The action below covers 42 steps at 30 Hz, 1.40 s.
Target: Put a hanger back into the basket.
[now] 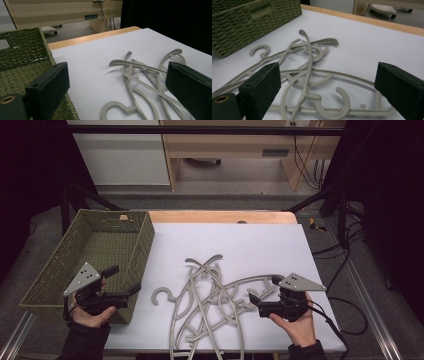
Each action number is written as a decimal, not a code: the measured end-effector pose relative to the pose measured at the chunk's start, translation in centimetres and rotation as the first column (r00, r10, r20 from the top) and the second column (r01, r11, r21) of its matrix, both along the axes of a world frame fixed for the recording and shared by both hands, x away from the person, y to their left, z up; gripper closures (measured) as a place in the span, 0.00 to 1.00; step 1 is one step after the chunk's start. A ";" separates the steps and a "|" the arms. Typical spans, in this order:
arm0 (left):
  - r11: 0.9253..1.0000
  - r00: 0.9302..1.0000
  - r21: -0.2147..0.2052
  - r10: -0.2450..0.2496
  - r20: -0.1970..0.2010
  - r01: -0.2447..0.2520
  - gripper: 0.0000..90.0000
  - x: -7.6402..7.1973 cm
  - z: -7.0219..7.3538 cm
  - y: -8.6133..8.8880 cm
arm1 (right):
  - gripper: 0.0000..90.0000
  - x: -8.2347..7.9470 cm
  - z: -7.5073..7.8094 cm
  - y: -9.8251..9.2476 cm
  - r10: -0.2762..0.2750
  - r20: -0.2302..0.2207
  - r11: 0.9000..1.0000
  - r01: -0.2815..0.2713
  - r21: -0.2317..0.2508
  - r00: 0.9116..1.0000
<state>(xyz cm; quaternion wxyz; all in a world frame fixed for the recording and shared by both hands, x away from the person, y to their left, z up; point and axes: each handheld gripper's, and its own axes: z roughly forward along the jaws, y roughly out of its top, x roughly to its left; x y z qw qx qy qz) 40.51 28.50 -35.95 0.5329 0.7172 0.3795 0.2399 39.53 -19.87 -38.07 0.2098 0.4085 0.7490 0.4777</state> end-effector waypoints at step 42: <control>1.000 1.000 0.001 -0.006 0.008 0.006 0.05 -0.1 0.2 0.0 | 0.67 -1.6 -8.2 6.1 0.031 -0.376 0.964 -0.127 -0.233 0.926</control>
